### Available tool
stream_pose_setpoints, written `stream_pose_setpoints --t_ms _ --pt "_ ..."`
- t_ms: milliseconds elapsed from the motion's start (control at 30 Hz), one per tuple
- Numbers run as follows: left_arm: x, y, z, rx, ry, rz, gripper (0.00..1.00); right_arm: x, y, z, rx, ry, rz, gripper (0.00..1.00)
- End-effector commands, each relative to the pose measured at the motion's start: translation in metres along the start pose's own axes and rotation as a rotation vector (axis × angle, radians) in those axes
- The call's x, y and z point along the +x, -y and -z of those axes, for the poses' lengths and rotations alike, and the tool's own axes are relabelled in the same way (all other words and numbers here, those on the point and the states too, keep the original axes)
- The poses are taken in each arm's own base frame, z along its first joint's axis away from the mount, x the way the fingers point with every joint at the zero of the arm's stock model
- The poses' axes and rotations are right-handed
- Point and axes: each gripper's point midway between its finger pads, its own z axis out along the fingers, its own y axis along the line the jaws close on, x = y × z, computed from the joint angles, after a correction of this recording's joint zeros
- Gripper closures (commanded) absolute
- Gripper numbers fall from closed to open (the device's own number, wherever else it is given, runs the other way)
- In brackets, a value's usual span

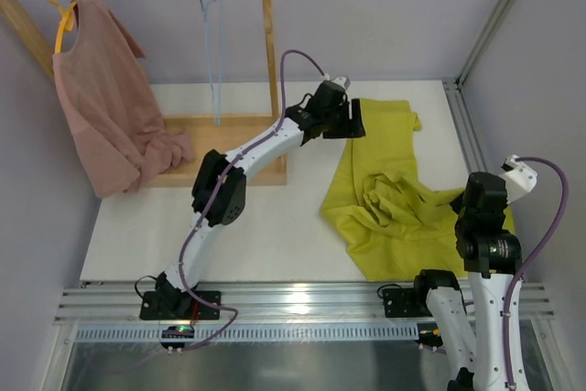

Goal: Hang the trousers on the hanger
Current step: Fold the trousers

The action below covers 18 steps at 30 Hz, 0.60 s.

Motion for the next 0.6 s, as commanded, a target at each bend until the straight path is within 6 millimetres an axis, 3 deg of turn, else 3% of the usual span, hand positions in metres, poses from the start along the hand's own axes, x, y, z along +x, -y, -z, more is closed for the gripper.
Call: stream_pose_setpoints --t_ms 0,67,200,433,567 --pt "0.015 0.000 -0.029 0.097 -0.046 0.057 0.33 0.010 -0.024 -0.011 -0.102 -0.033 -0.029 0.96" --pt "0.012 -0.010 -0.041 0.093 -0.029 0.074 0.33 0.013 -0.026 -0.013 -0.104 -0.049 -0.018 0.96" --pt "0.036 -0.037 -0.072 0.047 -0.070 0.111 0.32 0.008 -0.026 -0.012 -0.105 -0.035 0.004 0.96" --pt "0.058 -0.065 -0.092 -0.040 -0.094 0.127 0.27 0.005 -0.024 -0.008 -0.119 -0.012 0.016 0.96" --pt "0.071 -0.064 -0.099 -0.016 -0.128 0.159 0.27 0.009 -0.026 -0.010 -0.125 -0.021 0.013 0.96"
